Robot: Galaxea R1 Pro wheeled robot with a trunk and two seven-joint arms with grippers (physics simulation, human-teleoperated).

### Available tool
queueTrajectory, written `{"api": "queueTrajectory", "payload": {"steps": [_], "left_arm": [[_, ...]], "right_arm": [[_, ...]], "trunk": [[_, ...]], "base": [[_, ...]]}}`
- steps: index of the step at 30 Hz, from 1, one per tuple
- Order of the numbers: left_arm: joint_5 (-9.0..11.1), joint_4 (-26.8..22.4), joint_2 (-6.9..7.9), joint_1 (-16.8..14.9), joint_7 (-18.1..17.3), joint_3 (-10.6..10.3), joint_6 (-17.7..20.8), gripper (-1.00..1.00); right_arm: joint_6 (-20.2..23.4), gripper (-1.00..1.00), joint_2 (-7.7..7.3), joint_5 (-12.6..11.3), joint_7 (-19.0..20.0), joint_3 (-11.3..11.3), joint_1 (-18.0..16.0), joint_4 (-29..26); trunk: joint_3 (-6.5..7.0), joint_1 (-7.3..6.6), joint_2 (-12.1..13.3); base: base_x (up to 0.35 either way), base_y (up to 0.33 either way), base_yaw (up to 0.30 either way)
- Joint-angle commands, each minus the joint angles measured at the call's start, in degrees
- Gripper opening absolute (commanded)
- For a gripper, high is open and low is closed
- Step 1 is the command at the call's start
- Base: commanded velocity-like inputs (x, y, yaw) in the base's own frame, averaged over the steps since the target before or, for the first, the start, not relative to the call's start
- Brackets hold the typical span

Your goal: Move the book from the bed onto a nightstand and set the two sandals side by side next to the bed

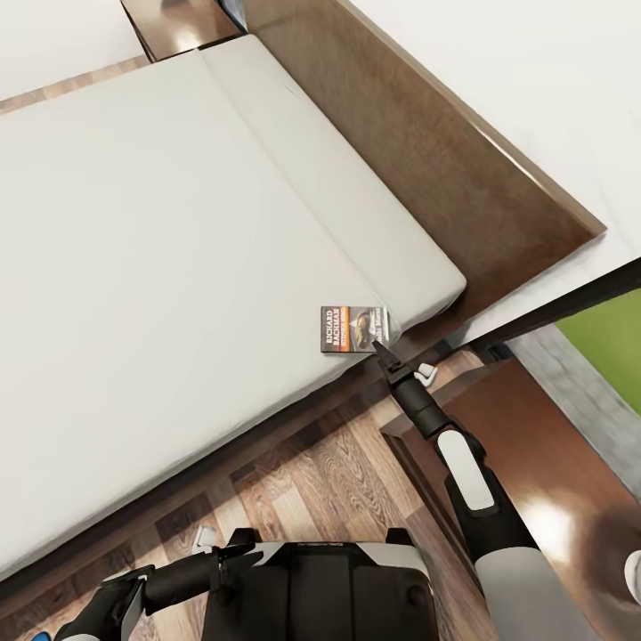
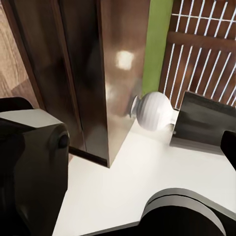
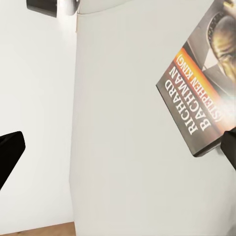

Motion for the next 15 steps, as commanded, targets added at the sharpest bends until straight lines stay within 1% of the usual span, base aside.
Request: {"api": "queueTrajectory", "payload": {"steps": [1, 8, 12, 15], "left_arm": [[-0.6, 0.0, -0.06, 0.0, -0.4, 0.5, 0.6, 1.00], [-0.6, 0.0, -0.06, 0.0, -0.4, 0.5, 0.4, 1.00], [-0.6, 0.0, -0.05, 0.0, -0.3, 0.5, 0.5, 1.00], [-0.6, 0.0, -0.06, 0.0, -0.3, 0.5, 0.5, 1.00]], "right_arm": [[0.5, 1.00, 0.02, -0.6, 0.0, -0.1, 0.0, 0.0], [0.5, 1.00, 0.08, -0.6, 0.0, 0.0, 0.0, 0.0], [0.5, 1.00, 0.03, -0.6, 0.0, -0.1, 0.0, 0.0], [0.5, 1.00, 0.02, -0.6, 0.0, -0.1, 0.0, 0.1]], "trunk": [[-0.03, 0.01, 0.0], [-0.03, 0.01, 0.0], [-0.03, 0.01, 0.0], [-0.03, 0.01, 0.0]], "base": [[0.000, 0.000, 0.000], [-0.002, 0.000, 0.000], [-0.177, 0.000, 0.000], [-0.055, 0.000, 0.000]]}}
